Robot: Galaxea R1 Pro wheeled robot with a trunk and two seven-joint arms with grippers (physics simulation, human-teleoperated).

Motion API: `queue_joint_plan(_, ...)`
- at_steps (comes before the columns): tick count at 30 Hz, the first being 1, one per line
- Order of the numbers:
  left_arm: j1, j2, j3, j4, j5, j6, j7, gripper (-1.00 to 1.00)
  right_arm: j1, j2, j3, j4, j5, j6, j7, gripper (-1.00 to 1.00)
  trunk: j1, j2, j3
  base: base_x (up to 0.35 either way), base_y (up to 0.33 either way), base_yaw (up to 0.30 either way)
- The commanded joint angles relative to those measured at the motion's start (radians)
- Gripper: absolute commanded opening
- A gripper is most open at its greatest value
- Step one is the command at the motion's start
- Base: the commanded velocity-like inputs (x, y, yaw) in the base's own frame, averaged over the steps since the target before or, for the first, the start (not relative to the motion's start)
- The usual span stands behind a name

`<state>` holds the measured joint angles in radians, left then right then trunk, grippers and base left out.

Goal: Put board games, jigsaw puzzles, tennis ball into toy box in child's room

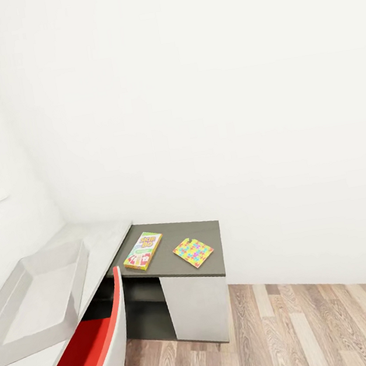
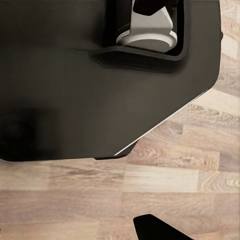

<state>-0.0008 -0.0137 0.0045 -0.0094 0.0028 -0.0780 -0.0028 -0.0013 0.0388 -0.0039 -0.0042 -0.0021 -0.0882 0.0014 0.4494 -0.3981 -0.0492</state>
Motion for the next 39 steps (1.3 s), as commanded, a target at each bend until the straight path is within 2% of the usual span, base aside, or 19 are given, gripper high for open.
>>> queue_joint_plan(1,0.000,0.000,0.000,-0.001,0.000,-0.003,0.000,1.00,0.000,-0.001,-0.001,0.000,-0.001,-0.003,0.000,1.00,0.001,-0.002,-0.002,0.000,0.000,0.000)
queue_joint_plan(7,0.000,0.000,-0.002,-0.001,0.000,-0.005,0.000,1.00,0.000,0.011,0.003,0.000,0.003,-0.004,0.000,1.00,0.001,-0.002,-0.002,0.000,0.000,0.000)
queue_joint_plan(22,-0.001,0.000,0.001,-0.009,0.000,-0.011,0.001,1.00,0.000,0.016,-0.003,0.000,-0.004,-0.005,0.000,1.00,0.001,-0.002,-0.002,0.000,0.000,0.000)
queue_joint_plan(23,-0.001,0.000,0.001,-0.063,-0.001,-0.019,0.002,1.00,0.000,0.015,-0.005,0.000,-0.006,-0.011,0.000,1.00,0.001,-0.002,-0.002,0.000,0.000,0.000)
queue_joint_plan(30,-0.001,0.000,0.003,-0.162,-0.001,-0.022,0.003,1.00,0.000,0.009,-0.005,0.000,-0.005,-0.090,0.002,1.00,0.001,-0.002,-0.002,0.000,0.000,0.000)
queue_joint_plan(35,-0.004,0.002,0.002,-0.289,-0.001,-0.013,0.001,1.00,-0.007,0.004,-0.005,-0.001,-0.006,-0.113,0.005,1.00,0.001,-0.002,-0.002,0.000,0.000,0.000)
queue_joint_plan(39,-0.024,0.005,0.002,-0.381,0.001,-0.002,-0.004,1.00,-0.065,0.002,-0.006,-0.007,-0.007,-0.111,0.003,1.00,0.001,-0.002,-0.002,0.000,0.000,0.000)
